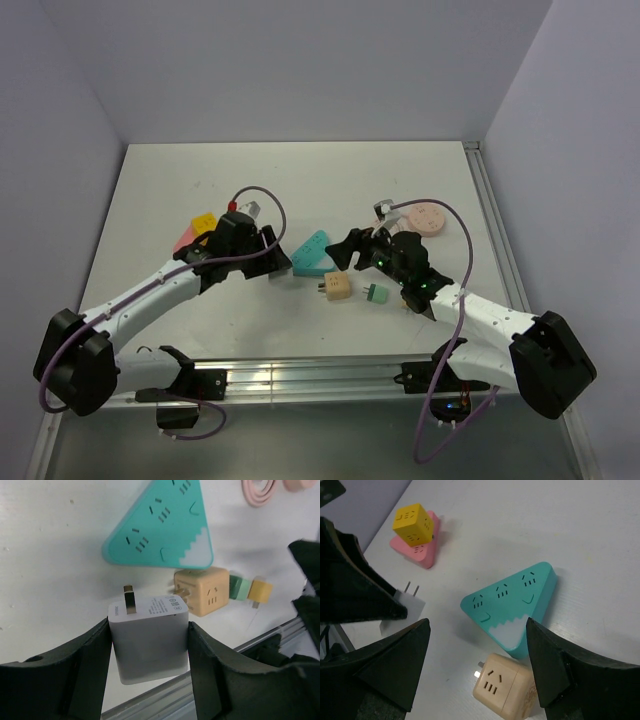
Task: Insert the plug
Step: Pick up the plug from the center of the board.
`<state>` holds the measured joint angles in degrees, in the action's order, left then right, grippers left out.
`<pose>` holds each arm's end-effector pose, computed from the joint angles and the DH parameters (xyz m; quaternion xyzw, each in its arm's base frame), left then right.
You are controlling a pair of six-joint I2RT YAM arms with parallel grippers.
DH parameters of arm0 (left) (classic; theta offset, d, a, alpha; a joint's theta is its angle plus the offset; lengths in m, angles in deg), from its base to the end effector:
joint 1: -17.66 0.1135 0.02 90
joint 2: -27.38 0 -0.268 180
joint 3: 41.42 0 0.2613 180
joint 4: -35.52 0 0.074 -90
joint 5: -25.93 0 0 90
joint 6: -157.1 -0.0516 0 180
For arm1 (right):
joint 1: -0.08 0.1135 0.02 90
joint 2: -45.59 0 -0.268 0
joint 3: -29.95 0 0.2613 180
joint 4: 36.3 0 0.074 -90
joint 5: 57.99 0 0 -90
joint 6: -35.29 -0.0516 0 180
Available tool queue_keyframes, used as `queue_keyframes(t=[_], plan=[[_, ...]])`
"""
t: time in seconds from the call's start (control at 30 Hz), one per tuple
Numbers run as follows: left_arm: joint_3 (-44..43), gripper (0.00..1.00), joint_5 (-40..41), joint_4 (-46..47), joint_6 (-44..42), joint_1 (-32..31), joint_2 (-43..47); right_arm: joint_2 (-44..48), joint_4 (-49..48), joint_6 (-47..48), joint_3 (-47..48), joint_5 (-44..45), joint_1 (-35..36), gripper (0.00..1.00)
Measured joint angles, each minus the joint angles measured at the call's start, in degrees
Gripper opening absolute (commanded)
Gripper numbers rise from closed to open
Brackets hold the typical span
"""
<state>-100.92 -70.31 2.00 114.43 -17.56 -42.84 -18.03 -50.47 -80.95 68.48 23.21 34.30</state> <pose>0.2221 -0.1636 0.2297 -0.0760 0.9171 -0.2938 0.2587 0.2108 0.1529 0.2191 -0.1022 0.7636 0.3707 0.5186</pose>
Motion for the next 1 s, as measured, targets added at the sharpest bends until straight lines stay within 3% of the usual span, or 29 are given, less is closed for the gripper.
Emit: queue_keyframes(t=[0.37, 1.0], plan=[[-0.8, 0.49, -9.4, 3.4, -1.1, 7.3, -2.4, -1.0, -0.5, 0.7, 0.0, -2.4, 0.4, 0.84], [-5.7, 0.49, -16.6, 8.7, 0.5, 8.5, -8.4, -2.2, -1.2, 2.2, 0.6, -4.1, 2.8, 0.84]])
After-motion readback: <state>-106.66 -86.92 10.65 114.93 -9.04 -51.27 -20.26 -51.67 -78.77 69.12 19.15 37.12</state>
